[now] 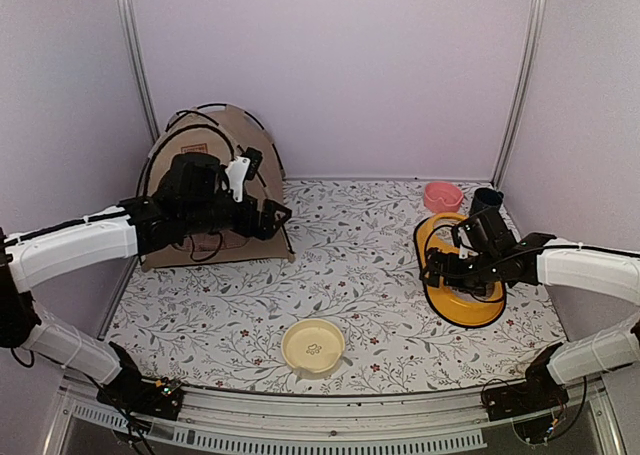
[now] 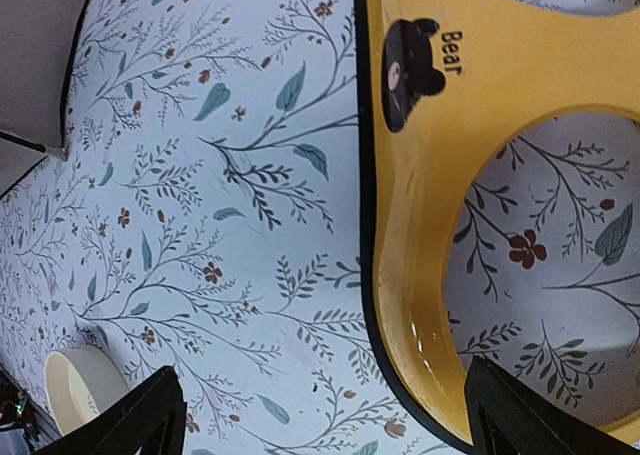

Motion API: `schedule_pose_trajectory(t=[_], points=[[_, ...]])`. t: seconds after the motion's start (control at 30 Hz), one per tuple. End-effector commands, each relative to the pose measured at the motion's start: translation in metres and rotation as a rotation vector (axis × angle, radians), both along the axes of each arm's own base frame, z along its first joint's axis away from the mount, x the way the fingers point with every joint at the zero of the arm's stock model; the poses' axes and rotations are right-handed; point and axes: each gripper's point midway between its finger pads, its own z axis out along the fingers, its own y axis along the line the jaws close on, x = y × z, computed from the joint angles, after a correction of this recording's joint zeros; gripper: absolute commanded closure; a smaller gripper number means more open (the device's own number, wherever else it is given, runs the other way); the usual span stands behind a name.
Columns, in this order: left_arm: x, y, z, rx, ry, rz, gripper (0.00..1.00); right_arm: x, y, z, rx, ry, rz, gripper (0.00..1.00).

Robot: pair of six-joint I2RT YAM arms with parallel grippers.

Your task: Set up the pet tent

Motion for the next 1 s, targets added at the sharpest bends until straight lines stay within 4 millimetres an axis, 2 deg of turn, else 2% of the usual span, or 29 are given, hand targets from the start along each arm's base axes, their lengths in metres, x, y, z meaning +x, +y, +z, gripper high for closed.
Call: schedule_pose_trajectory(t=[0.0,0.07,0.17,0.33,0.43,0.57,0.63,0.73,0.83,0.97], points=[[-0.014,-0.026,-0.005,-0.075,0.027,-0.071,0.01,-0.011,-0.017,-0.014,-0.037,0.036,-0.068,0.01],[-0.021,-0.032,-0.017,-0.070,0.058,-0.094,0.01,-0.009,-0.021,-0.020,-0.061,0.033,-0.077,0.01],[-0.030,-0.032,-0.034,-0.067,0.106,-0.108,0.01,-0.002,-0.015,-0.027,-0.057,0.019,-0.057,0.01],[-0.038,-0.025,-0.043,-0.076,0.131,-0.095,0.01,-0.003,0.015,-0.042,0.018,0.071,0.027,0.01],[-0.039,-0.019,-0.045,-0.077,0.125,-0.077,0.01,-0.005,0.046,-0.036,0.052,0.058,0.085,0.01],[-0.039,-0.016,-0.045,-0.082,0.117,-0.062,0.01,0.001,0.114,-0.017,0.145,0.036,0.187,0.01],[-0.038,-0.016,-0.042,-0.086,0.109,-0.059,0.01,0.017,0.144,-0.010,0.212,0.030,0.209,0.01],[-0.036,-0.016,-0.039,-0.088,0.100,-0.056,0.01,0.054,0.185,0.008,0.272,-0.002,0.232,0.01],[-0.036,-0.015,-0.036,-0.091,0.096,-0.052,0.01,0.082,0.204,0.024,0.277,-0.042,0.262,0.01],[-0.036,-0.012,-0.035,-0.099,0.092,-0.042,0.01,0.082,0.205,0.028,0.272,-0.052,0.299,0.01]])
